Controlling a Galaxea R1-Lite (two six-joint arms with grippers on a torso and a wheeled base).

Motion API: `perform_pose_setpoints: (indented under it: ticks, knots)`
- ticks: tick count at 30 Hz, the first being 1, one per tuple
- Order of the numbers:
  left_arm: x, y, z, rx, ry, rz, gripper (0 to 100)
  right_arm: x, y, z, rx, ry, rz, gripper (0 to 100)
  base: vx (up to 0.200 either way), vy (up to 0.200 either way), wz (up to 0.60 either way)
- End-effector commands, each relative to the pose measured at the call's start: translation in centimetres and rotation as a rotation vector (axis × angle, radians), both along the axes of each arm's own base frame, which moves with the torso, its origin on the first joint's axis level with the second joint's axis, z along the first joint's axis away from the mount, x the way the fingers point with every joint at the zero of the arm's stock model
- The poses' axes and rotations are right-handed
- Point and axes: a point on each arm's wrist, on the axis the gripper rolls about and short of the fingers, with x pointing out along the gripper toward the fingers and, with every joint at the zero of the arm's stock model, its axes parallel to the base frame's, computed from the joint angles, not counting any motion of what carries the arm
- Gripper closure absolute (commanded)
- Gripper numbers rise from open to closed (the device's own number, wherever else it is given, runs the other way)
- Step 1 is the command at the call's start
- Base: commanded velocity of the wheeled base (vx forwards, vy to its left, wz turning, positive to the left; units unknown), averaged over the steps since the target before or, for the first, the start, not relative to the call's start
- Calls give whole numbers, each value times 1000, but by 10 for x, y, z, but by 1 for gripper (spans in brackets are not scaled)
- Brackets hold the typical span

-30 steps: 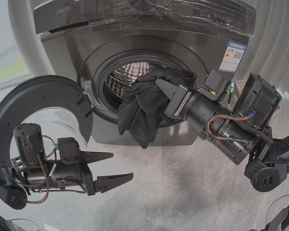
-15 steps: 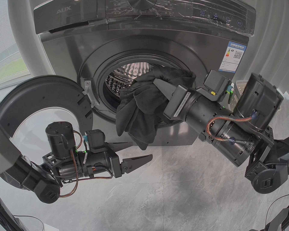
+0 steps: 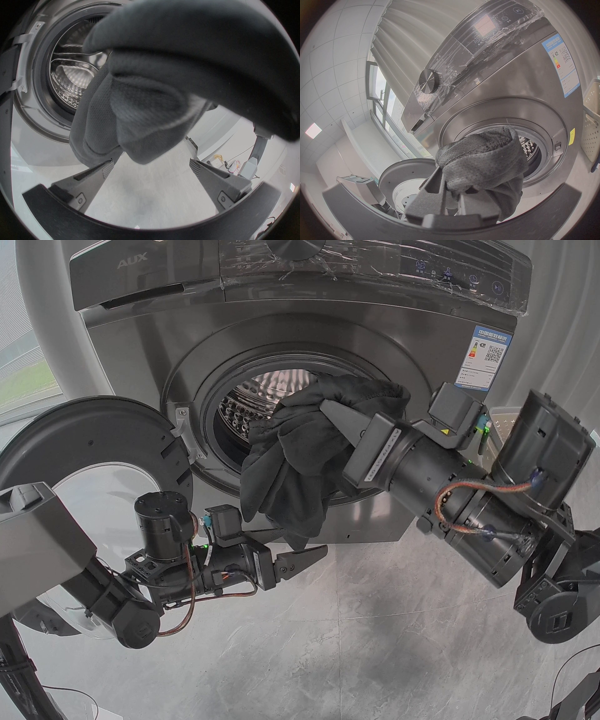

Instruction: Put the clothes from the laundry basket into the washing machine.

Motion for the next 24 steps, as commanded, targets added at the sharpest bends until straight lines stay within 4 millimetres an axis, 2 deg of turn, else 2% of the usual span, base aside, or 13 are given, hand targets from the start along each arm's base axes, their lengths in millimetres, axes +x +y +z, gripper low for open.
perform_pose_setpoints:
  ticks: [1, 9, 17, 24]
  knots:
    - [11, -8, -3, -12, -12, 8, 0, -1, -1, 0, 1, -1, 1, 100, 0, 0, 0]
    - [6, -14, 14, -60, -56, -8, 0, 0, 0, -1, -1, 2, -2, 100, 0, 0, 0]
    - [-22, -13, 43, -126, -70, -53, 0, 4, -2, -2, -2, 4, -14, 100, 0, 0, 0]
    - [-32, -13, 38, -114, -49, -74, 0, 4, -2, -1, -1, 3, -15, 100, 0, 0, 0]
